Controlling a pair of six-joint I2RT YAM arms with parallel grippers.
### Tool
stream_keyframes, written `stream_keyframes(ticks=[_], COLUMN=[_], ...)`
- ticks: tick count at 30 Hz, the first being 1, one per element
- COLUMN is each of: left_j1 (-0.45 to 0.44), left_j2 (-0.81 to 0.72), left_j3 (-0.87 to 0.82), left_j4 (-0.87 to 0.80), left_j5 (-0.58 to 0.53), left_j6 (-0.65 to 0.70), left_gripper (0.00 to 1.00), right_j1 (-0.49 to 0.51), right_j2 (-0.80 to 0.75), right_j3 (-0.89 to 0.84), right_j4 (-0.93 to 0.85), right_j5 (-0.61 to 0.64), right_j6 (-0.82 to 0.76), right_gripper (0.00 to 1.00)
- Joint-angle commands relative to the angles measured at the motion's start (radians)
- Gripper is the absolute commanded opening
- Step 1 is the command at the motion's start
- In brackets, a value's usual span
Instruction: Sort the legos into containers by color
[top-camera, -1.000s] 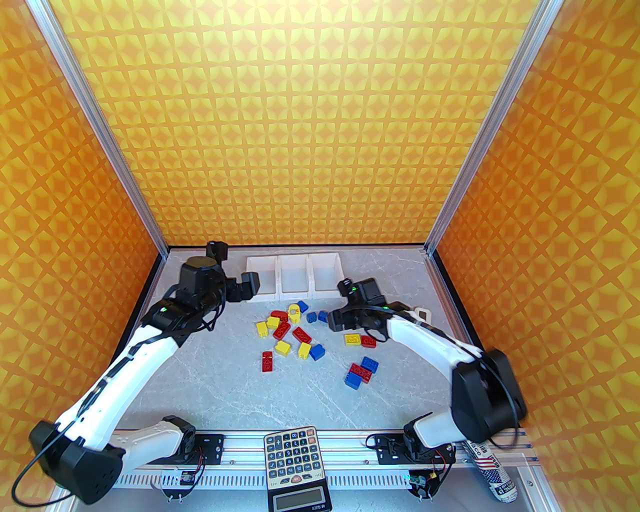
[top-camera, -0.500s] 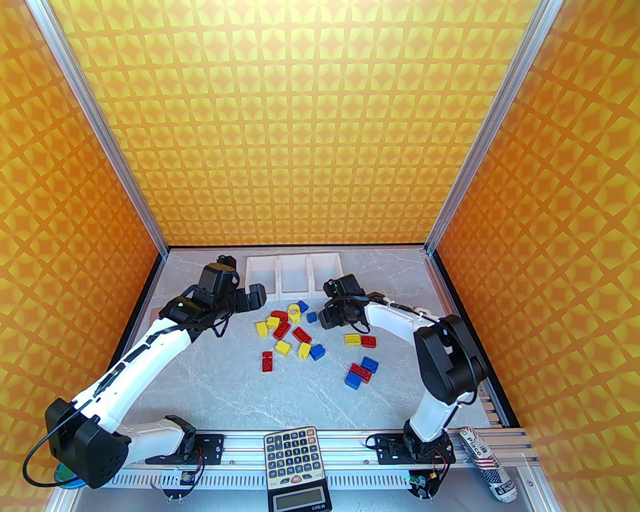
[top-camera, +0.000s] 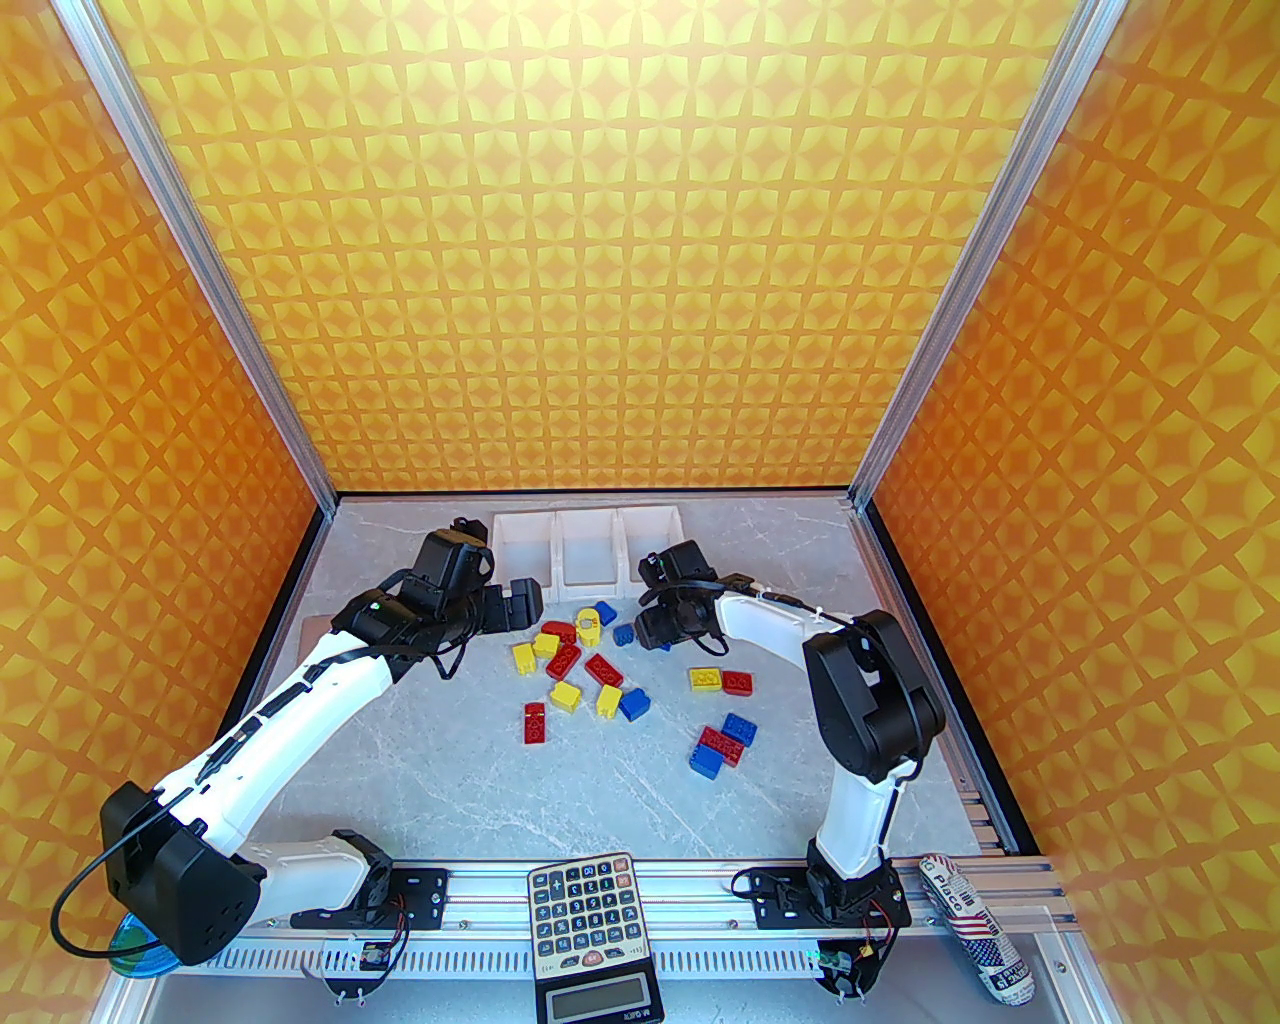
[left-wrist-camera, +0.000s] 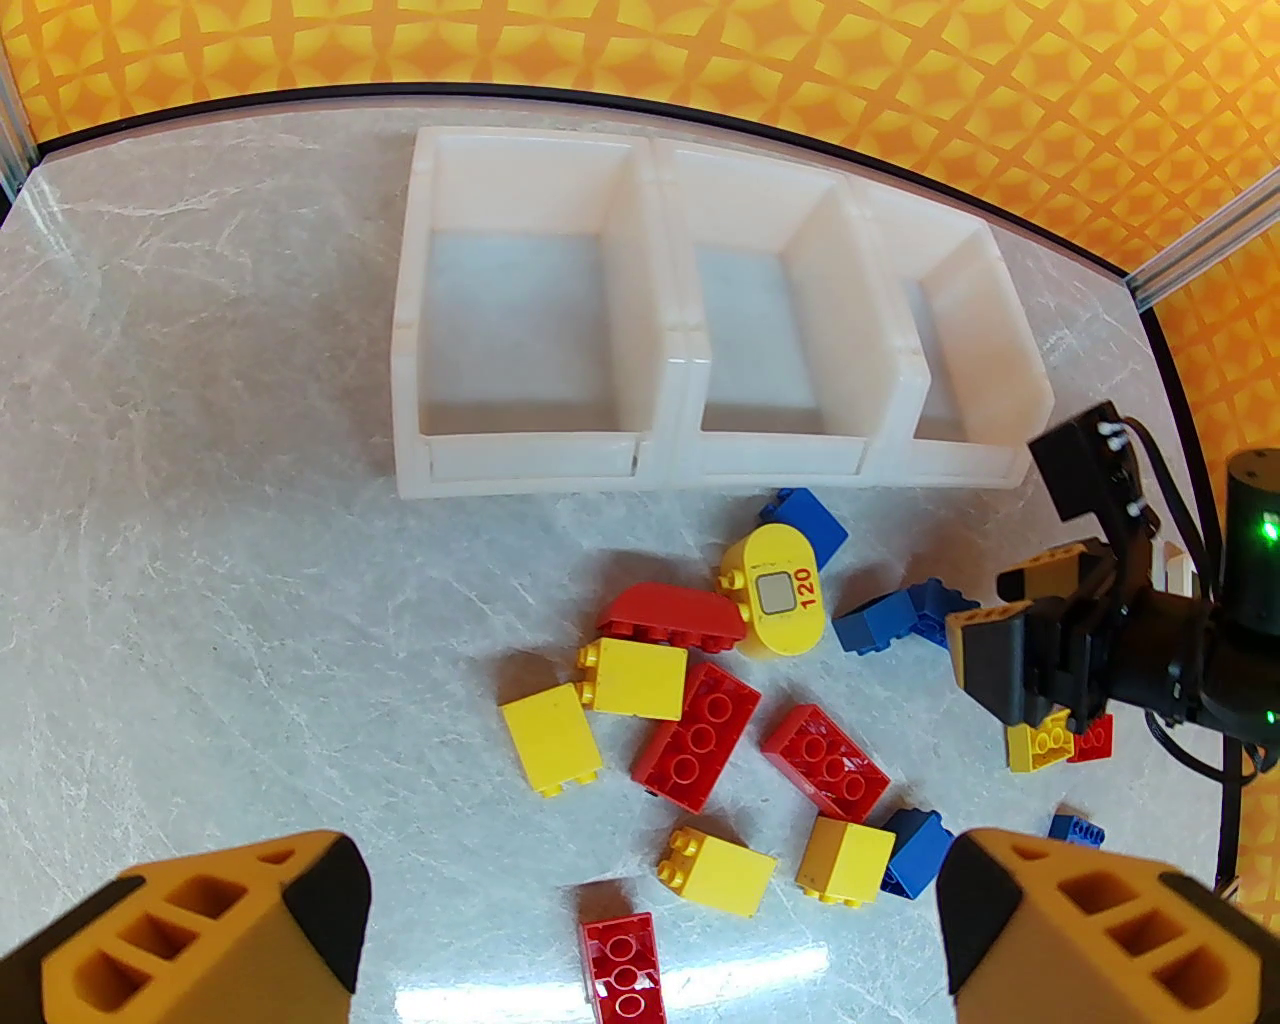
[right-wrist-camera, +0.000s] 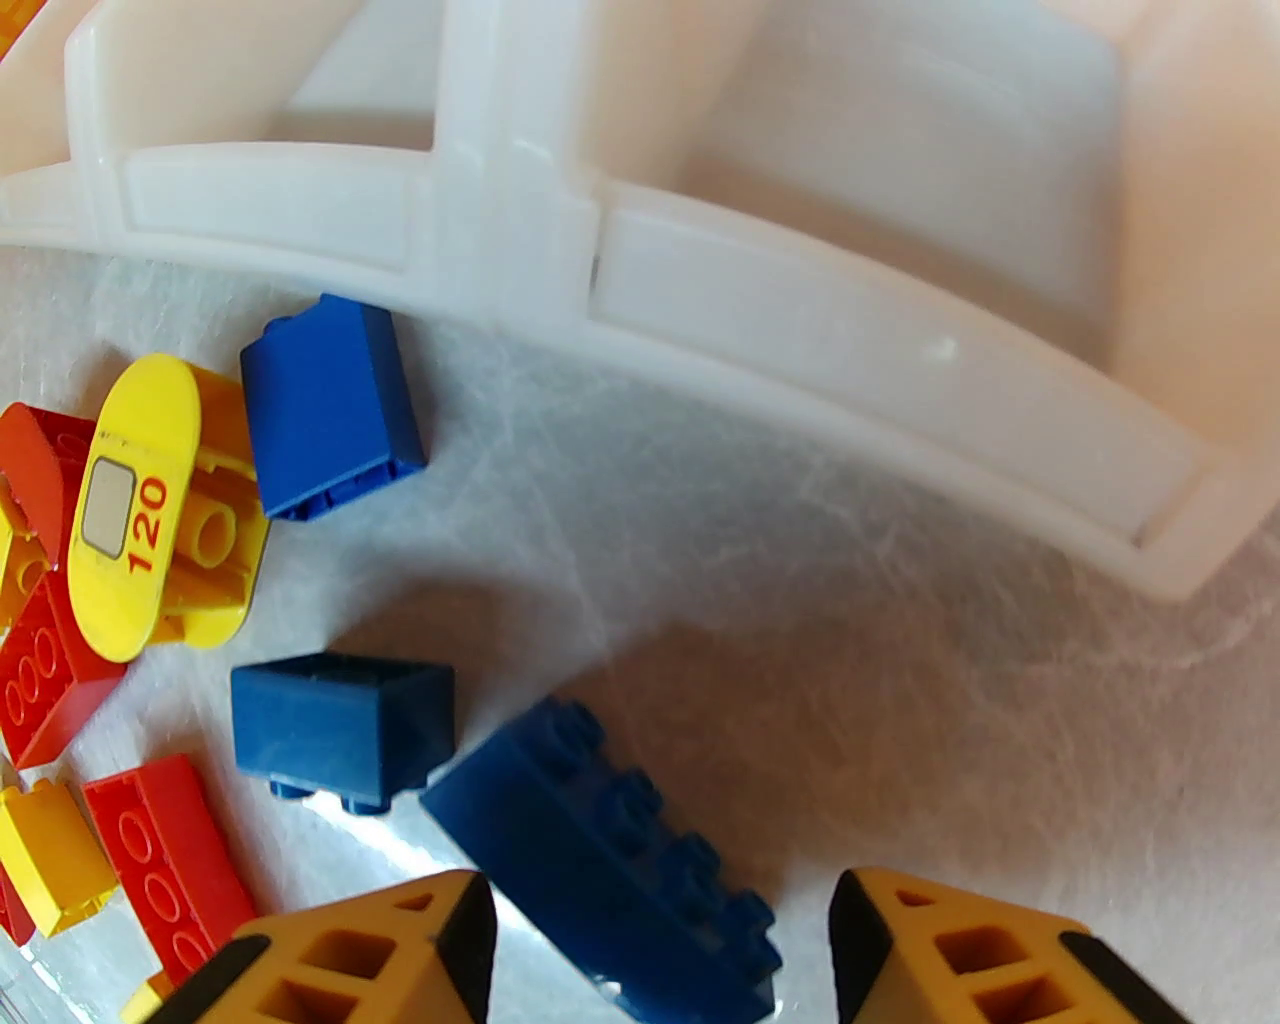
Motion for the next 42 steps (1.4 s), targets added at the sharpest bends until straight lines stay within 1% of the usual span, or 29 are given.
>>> stream_keyframes(ticks=[1,7,11,13,18,23,29,34,37,42], left_j1=[-0.011,-0.014,-0.014,-0.015,-0.017,-0.02,-0.05,-0.076,-0.082,-0.088], left_j2=[0.015,0.015,0.017,0.018,0.022,0.017,0.008,-0.009,-0.023,-0.06], left_j3=[0.036,0.036,0.035,0.035,0.041,0.041,0.045,0.014,-0.022,-0.085], left_j4=[-0.029,-0.027,-0.027,-0.027,-0.03,-0.025,-0.039,-0.044,-0.039,-0.015], left_j5=[-0.025,-0.037,-0.037,-0.038,-0.039,-0.044,-0.082,-0.112,-0.132,-0.151], left_j6=[-0.001,-0.005,-0.006,-0.003,-0.003,0.003,-0.012,-0.038,-0.074,-0.124], left_gripper=[0.99,0.99,0.99,0.99,0.99,0.99,0.99,0.99,0.99,0.99], right_j1=[0.01,0.016,0.019,0.018,0.018,0.018,0.018,0.018,0.018,0.012], right_j2=[0.041,0.045,0.045,0.044,0.014,-0.072,-0.242,-0.319,-0.299,-0.149], right_j3=[0.03,0.021,0.014,0.012,-0.004,-0.014,-0.006,0.043,0.108,0.287], right_j4=[-0.044,-0.057,-0.072,-0.078,-0.078,-0.103,-0.142,-0.153,-0.151,-0.172], right_j5=[-0.013,-0.02,-0.017,-0.013,-0.006,0.005,0.034,0.086,0.133,0.179], right_j6=[-0.002,0.006,0.008,0.012,0.025,0.045,0.074,0.1,0.104,0.096], right_gripper=[0.53,0.44,0.43,0.41,0.28,0.2,0.13,0.09,0.09,0.1])
